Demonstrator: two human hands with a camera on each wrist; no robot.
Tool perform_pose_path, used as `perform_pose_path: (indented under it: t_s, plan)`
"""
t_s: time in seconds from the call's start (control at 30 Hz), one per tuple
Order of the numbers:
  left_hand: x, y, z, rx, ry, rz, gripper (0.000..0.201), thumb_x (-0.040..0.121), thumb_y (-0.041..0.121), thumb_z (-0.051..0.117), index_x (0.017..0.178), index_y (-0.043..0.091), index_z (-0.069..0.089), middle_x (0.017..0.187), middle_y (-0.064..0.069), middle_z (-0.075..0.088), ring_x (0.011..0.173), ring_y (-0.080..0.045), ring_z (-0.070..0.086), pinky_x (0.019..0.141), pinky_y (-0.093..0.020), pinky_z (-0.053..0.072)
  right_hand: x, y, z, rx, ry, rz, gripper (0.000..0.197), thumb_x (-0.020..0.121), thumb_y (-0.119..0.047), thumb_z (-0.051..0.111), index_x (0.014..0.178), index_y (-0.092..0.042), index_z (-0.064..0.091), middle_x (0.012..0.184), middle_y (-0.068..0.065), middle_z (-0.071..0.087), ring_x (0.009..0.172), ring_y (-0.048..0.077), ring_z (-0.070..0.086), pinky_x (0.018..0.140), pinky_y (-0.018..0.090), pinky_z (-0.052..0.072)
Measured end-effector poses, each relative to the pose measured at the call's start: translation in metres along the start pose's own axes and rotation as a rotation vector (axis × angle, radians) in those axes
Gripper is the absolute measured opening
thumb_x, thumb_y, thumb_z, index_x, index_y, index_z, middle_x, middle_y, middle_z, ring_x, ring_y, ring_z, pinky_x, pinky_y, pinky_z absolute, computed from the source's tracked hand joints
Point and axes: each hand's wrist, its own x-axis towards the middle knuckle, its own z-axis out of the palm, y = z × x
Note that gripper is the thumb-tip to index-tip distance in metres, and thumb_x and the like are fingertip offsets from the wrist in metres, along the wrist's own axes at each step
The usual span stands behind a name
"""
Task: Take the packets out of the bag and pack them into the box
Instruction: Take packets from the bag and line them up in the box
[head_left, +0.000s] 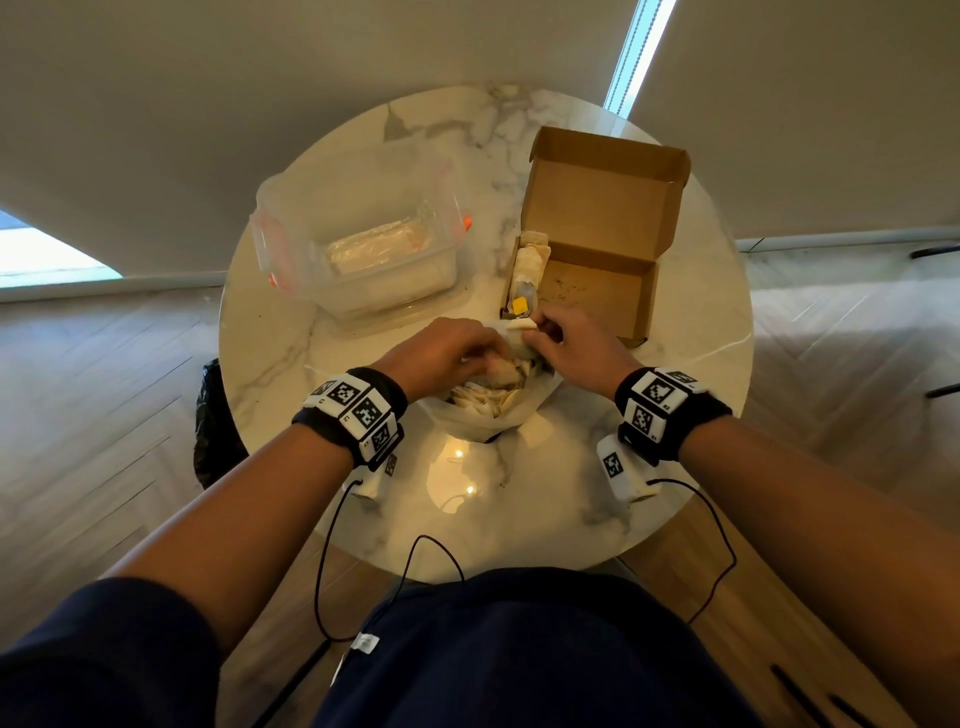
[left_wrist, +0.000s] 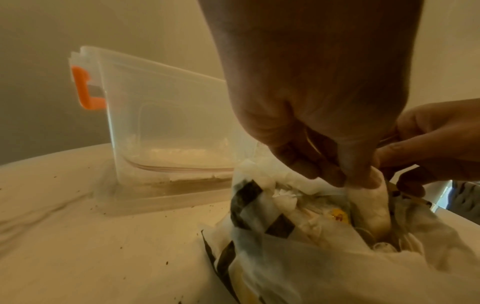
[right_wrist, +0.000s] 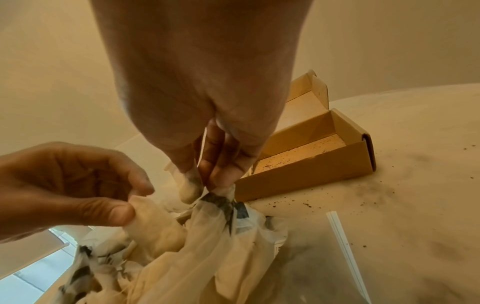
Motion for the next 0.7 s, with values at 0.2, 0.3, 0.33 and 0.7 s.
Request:
perform_pose_path:
  t_s: [0.2,0.3,0.33,0.7]
  plan:
    - [0.004,0.015,-0.006,-0.105,0.139,0.036,0.027,0.090,0.020,0.072,0.115,0.021,0.065,0.103,0.006,0.065,0.090,-0.004,0.062,0.079,-0.016,0.050,0.000,-0.002,0.003,0.006,-0.042,-0.070,0.018,0.095,-0.027,0.066,0.109,-0.018,0.070,0.096,-0.004,0.066,0.088,0.010,0.058,0.079,0.026,0.048]
    - [0.006,0.018,-0.008,-0.103,0.191,0.015,0.032,0.090,0.018,0.070,0.121,0.020,0.061,0.110,0.005,0.062,0.091,-0.003,0.062,0.081,-0.015,0.051,-0.003,-0.003,0.003,-0.011,-0.080,-0.103,0.013,0.095,-0.020,0.064,0.106,-0.020,0.072,0.095,-0.003,0.066,0.086,0.011,0.059,0.077,0.027,0.048]
    - [0.007,0.019,-0.009,-0.109,0.187,-0.003,0.033,0.091,0.019,0.070,0.123,0.022,0.061,0.112,0.007,0.063,0.093,-0.002,0.062,0.082,-0.014,0.051,-0.004,-0.003,0.003,-0.017,-0.089,-0.108,0.014,0.095,-0.018,0.064,0.105,-0.020,0.073,0.095,-0.002,0.066,0.086,0.012,0.059,0.077,0.027,0.047]
    - [0.012,0.022,-0.005,-0.071,0.252,-0.048,0.017,0.092,0.023,0.069,0.108,0.019,0.064,0.094,0.011,0.066,0.084,0.000,0.060,0.079,-0.025,0.053,-0.014,-0.012,-0.003,0.076,-0.082,-0.049,0.016,0.091,-0.019,0.061,0.103,-0.016,0.071,0.088,0.003,0.066,0.083,0.019,0.059,0.075,0.039,0.050]
